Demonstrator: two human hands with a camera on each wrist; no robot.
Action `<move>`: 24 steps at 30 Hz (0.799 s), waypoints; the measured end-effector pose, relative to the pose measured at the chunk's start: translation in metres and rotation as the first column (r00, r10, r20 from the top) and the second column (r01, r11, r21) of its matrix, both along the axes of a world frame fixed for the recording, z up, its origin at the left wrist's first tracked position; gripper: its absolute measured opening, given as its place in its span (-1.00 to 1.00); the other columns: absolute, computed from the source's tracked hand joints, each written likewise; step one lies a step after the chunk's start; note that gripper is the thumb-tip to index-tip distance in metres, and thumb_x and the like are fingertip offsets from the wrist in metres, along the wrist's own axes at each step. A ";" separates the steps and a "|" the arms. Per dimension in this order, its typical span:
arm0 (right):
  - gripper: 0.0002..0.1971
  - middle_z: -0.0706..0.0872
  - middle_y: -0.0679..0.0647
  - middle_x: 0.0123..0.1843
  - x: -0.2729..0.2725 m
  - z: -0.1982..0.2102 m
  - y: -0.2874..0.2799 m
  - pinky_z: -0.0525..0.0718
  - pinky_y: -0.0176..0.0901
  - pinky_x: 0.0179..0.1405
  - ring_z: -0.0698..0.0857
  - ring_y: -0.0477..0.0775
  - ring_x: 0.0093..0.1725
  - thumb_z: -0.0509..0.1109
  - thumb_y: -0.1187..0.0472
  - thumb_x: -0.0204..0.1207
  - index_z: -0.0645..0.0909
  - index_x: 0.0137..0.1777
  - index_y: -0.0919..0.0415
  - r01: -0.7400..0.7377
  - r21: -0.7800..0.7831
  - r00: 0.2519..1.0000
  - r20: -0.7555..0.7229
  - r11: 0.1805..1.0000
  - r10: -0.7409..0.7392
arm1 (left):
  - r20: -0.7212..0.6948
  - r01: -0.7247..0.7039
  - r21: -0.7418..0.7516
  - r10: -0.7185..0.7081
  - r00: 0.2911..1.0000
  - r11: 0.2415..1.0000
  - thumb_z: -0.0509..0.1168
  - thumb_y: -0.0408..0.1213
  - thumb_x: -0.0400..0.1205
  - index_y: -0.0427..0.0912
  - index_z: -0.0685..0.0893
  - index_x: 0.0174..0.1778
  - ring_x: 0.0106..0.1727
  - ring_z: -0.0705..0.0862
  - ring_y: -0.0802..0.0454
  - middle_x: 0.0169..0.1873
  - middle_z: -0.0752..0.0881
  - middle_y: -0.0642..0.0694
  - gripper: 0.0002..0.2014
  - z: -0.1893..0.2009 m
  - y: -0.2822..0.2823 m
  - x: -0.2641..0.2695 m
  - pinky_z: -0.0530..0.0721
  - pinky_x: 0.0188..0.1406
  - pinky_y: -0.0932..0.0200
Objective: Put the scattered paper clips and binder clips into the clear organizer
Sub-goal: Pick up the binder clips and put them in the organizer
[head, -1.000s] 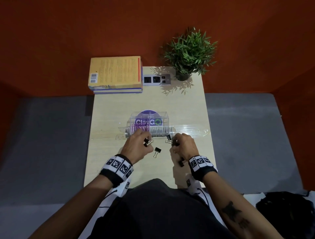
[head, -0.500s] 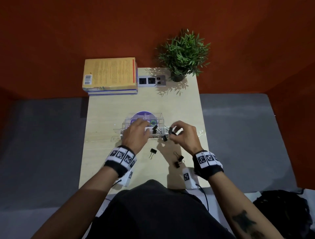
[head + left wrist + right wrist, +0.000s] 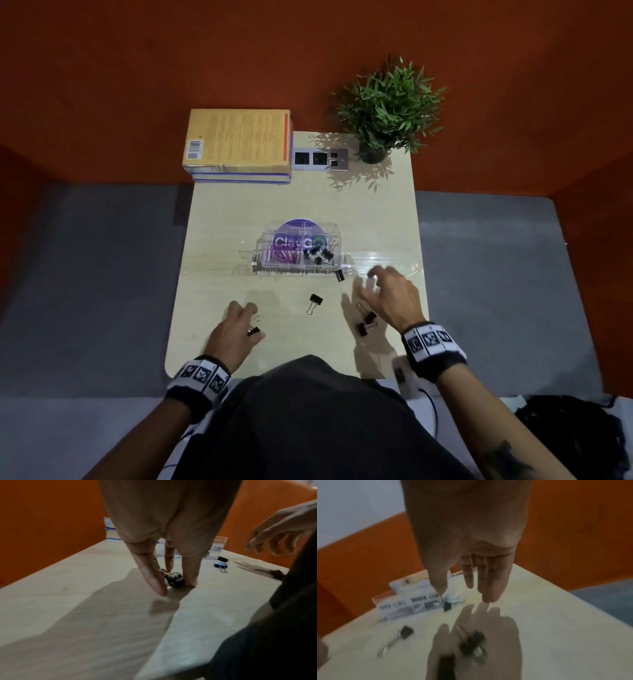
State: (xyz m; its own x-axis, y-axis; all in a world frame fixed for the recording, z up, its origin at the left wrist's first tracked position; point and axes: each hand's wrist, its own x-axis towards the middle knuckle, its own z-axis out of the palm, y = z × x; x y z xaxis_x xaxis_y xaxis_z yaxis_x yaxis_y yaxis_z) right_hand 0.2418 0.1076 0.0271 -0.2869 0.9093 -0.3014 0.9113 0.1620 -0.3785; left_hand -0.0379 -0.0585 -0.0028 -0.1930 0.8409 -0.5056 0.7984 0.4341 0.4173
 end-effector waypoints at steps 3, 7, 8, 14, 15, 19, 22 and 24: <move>-0.36 0.54 0.05 0.10 0.025 -0.015 -0.029 0.67 -0.03 -0.25 0.70 0.13 -0.13 0.55 -0.34 0.24 0.46 0.20 -0.03 -0.119 -0.187 0.991 0.044 0.975 0.129 | 0.006 0.182 0.066 -0.183 0.983 0.981 0.46 -0.23 0.50 -0.07 0.47 0.05 -0.17 0.63 -0.10 0.01 0.43 -0.07 -0.68 -0.004 0.016 0.016 0.69 -0.35 -0.05; -0.28 0.48 0.04 0.11 0.023 -0.031 -0.048 0.65 -0.09 -0.31 0.63 0.08 -0.06 0.70 -0.14 0.16 0.44 0.27 -0.04 -0.211 -0.166 0.976 0.024 0.963 0.218 | -0.101 0.436 0.097 -0.427 0.899 0.895 0.45 -0.22 0.50 -0.09 0.44 0.22 -0.14 0.59 -0.08 0.07 0.50 -0.12 -0.57 0.002 0.043 0.042 0.63 -0.46 -0.02; -0.34 0.50 0.07 0.10 0.019 -0.034 -0.049 0.61 -0.12 -0.34 0.64 0.12 -0.06 0.69 -0.02 0.22 0.47 0.27 -0.02 -0.230 -0.139 0.971 0.026 0.963 0.236 | -0.111 0.470 0.106 -0.459 0.882 0.877 0.45 -0.23 0.51 -0.09 0.40 0.29 -0.11 0.58 -0.09 0.07 0.49 -0.13 -0.51 0.003 0.050 0.048 0.60 -0.47 -0.01; -0.80 0.60 0.19 -0.11 0.003 -0.040 -0.038 0.53 -0.13 -0.41 0.65 0.27 -0.27 0.51 0.35 0.40 0.68 0.01 0.22 -0.205 -0.042 0.979 -0.026 0.978 0.204 | -0.183 0.540 0.089 -0.519 0.835 0.837 0.36 -0.35 0.55 -0.04 0.33 0.43 -0.04 0.56 -0.22 0.16 0.45 -0.25 -0.45 0.004 0.082 0.074 0.52 -0.51 0.01; -0.84 0.59 0.19 -0.12 0.000 -0.039 -0.036 0.55 -0.11 -0.43 0.65 0.29 -0.30 0.51 0.35 0.39 0.68 -0.04 0.23 -0.196 -0.039 0.980 -0.029 0.980 0.195 | -0.186 0.541 0.081 -0.521 0.833 0.837 0.33 -0.38 0.55 -0.08 0.38 0.39 -0.04 0.56 -0.25 0.19 0.46 -0.28 -0.51 0.003 0.085 0.076 0.53 -0.51 -0.01; -0.82 0.57 0.15 -0.11 -0.008 -0.040 -0.025 0.62 -0.10 -0.37 0.64 0.23 -0.31 0.56 0.34 0.28 0.65 -0.15 0.21 -0.089 -0.087 0.994 -0.074 0.992 0.083 | -0.167 0.501 0.070 -0.485 0.858 0.862 0.30 -0.48 0.47 -0.22 0.50 0.22 -0.11 0.56 -0.28 0.15 0.51 -0.33 -0.62 0.002 0.092 0.080 0.49 -0.49 0.00; -0.77 0.59 0.07 -0.11 -0.006 -0.036 -0.015 0.60 -0.20 -0.30 0.66 0.12 -0.25 0.63 0.34 0.19 0.66 -0.21 0.16 0.079 -0.157 0.984 -0.149 0.984 -0.103 | -0.120 0.378 0.115 -0.365 0.923 0.919 0.35 -0.48 0.42 -0.24 0.50 0.13 -0.21 0.56 -0.24 0.01 0.57 -0.28 -0.64 0.002 0.094 0.077 0.42 -0.47 0.05; -0.79 0.60 0.00 -0.19 -0.004 -0.028 -0.009 0.63 -0.23 -0.32 0.68 0.06 -0.25 0.63 0.37 0.18 0.68 -0.24 0.19 0.181 -0.192 0.947 -0.232 0.965 -0.224 | -0.072 0.272 0.150 -0.264 0.962 0.951 0.38 -0.49 0.40 -0.21 0.51 -0.02 -0.35 0.50 -0.15 -0.12 0.57 -0.19 -0.71 0.001 0.095 0.072 0.38 -0.48 0.09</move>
